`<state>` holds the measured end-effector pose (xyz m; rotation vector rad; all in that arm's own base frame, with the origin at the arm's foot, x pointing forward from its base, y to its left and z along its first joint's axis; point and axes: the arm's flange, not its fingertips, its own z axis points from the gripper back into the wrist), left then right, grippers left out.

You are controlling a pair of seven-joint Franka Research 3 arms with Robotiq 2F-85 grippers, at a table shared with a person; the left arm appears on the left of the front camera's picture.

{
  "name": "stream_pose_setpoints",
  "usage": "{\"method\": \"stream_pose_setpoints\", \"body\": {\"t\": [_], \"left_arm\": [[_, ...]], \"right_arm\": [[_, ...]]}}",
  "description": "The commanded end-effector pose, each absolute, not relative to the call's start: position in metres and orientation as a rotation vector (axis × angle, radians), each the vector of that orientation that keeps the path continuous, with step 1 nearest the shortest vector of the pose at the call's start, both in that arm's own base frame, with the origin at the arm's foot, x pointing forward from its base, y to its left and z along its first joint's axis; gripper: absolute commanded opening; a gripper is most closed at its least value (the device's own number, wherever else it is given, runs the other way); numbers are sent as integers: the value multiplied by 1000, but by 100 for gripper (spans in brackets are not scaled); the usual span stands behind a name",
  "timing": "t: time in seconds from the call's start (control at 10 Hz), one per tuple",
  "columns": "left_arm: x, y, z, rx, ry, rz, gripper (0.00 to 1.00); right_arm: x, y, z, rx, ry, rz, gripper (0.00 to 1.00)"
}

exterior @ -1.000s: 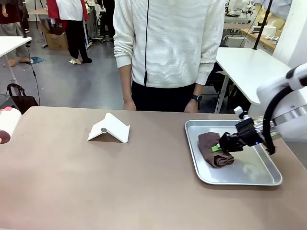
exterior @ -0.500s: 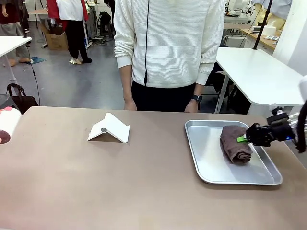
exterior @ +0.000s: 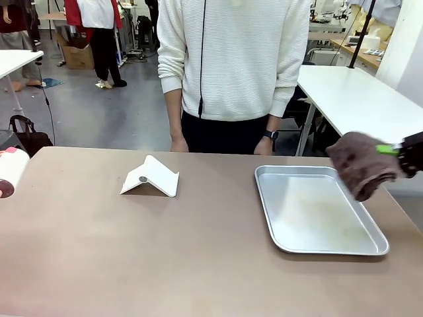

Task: Clean the surface of the table.
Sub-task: Clean the area not pointed to by the person.

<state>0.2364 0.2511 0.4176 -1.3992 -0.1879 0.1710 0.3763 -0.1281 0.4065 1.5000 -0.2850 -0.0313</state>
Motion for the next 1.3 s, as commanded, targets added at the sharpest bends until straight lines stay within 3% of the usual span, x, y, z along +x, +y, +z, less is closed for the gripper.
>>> {"method": "stream_pose_setpoints", "body": {"t": [0.0, 0.4, 0.6, 1.2], "left_arm": [[237, 250, 422, -1411, -191, 187, 22], [237, 250, 422, -1411, -191, 187, 22], [237, 250, 422, -1411, -191, 187, 22], [237, 250, 422, -1411, -191, 187, 22]], "right_arm": [[336, -163, 442, 1569, -273, -43, 7], [294, -236, 437, 1624, -361, -188, 7], [299, -237, 417, 1621, -365, -216, 7], [283, -240, 435, 1618, -370, -196, 7]]}}
